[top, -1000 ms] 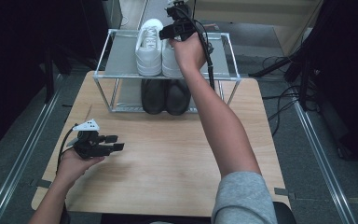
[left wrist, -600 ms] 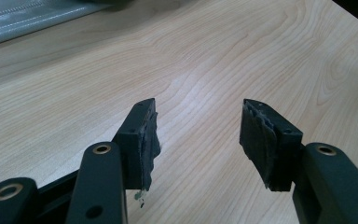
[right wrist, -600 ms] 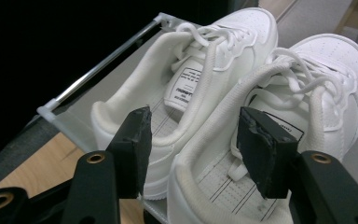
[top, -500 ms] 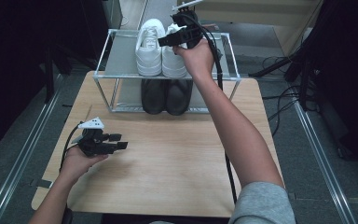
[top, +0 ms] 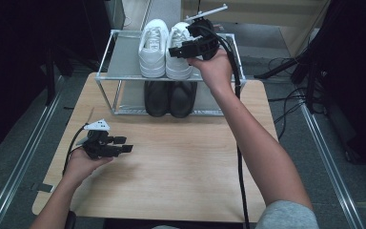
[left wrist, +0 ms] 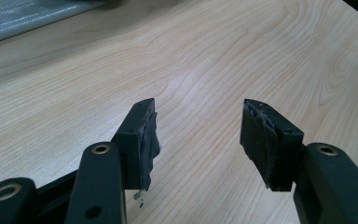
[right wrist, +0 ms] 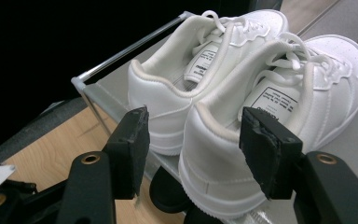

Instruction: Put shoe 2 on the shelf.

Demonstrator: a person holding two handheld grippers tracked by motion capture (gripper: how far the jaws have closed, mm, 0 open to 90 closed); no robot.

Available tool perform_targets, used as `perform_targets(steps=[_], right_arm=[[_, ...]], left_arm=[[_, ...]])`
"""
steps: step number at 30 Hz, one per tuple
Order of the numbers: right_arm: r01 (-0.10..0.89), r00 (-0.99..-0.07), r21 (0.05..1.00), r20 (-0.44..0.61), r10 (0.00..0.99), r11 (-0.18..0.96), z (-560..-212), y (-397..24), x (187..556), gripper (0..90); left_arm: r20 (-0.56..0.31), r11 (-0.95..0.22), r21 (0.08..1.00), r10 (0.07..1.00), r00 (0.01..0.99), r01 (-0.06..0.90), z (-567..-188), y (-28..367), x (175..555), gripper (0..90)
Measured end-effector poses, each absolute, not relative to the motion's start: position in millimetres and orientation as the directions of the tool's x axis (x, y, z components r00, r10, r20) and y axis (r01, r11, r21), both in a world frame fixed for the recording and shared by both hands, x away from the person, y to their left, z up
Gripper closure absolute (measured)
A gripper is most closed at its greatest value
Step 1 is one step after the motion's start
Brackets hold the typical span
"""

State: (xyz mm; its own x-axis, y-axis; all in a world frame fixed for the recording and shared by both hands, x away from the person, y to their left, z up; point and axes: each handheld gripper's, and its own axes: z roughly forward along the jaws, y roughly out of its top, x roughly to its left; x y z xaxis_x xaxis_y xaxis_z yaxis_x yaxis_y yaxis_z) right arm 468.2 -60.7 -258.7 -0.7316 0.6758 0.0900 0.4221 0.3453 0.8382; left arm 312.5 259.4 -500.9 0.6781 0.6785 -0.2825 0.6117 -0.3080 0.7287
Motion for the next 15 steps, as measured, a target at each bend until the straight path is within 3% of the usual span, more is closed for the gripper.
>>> perform_targets(steps=[15], right_arm=[[0.384, -0.766, 0.848, 0.07, 0.639, 0.366, -286, -98, 446, 42.2]], left_arm=[[-0.28, -0.311, 0.725, 0.683, 0.675, 0.615, -502, 259, 313, 45.3]])
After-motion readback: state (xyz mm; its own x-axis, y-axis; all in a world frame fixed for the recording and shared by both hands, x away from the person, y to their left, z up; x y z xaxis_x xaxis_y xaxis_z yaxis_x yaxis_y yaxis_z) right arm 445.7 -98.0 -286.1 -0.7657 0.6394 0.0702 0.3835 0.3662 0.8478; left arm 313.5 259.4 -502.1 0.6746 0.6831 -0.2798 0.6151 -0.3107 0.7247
